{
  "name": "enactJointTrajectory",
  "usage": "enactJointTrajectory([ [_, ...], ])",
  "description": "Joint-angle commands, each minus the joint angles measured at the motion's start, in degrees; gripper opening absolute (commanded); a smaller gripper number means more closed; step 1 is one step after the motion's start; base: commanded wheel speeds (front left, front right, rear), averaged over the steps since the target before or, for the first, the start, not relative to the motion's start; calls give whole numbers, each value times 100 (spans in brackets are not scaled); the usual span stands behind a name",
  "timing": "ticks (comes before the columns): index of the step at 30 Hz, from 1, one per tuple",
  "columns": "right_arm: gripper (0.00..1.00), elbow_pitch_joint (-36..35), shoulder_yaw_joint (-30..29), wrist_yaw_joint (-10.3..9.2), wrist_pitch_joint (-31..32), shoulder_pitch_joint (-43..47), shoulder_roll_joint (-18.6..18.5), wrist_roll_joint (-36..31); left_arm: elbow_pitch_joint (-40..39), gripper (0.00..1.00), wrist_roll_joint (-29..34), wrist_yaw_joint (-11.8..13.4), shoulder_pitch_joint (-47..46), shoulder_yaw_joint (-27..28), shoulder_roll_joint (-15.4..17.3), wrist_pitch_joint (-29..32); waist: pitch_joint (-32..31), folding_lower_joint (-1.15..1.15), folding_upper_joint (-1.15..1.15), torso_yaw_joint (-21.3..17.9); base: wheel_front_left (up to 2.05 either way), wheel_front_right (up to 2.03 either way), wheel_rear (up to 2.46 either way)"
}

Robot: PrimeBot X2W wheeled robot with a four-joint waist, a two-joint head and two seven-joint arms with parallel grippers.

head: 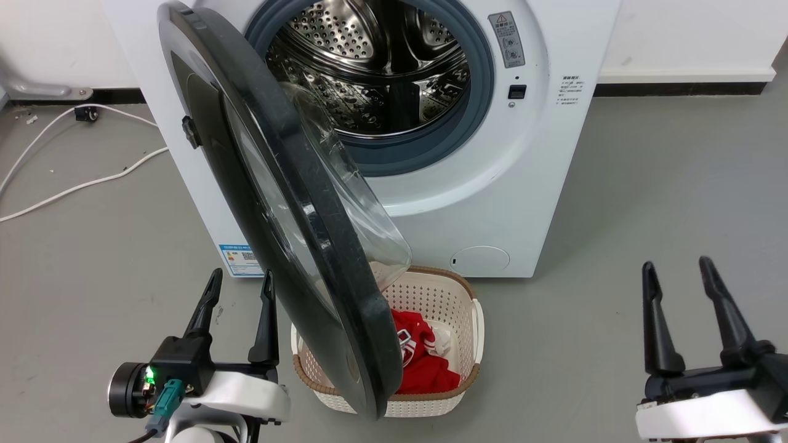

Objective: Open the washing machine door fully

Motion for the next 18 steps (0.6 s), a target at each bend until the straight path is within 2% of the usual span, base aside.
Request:
enactJointTrajectory([
  [1, 100, 137, -5, -2, 35, 84, 18, -111, -3, 100, 19, -17, -66, 11, -4, -14, 1, 0, 0, 6, 0, 0, 0],
  [8, 100, 623, -16, -2, -7, -87, 19, -213, -8, 100, 55, -52, -81, 20, -4, -14, 17, 0, 0, 3, 0, 0, 0],
  [18, 100, 843, 45, -2, -47, -162, 19, -157, 11, 100, 116, -80, -123, 59, -4, -14, 24, 0, 0, -20, 0, 0, 0],
])
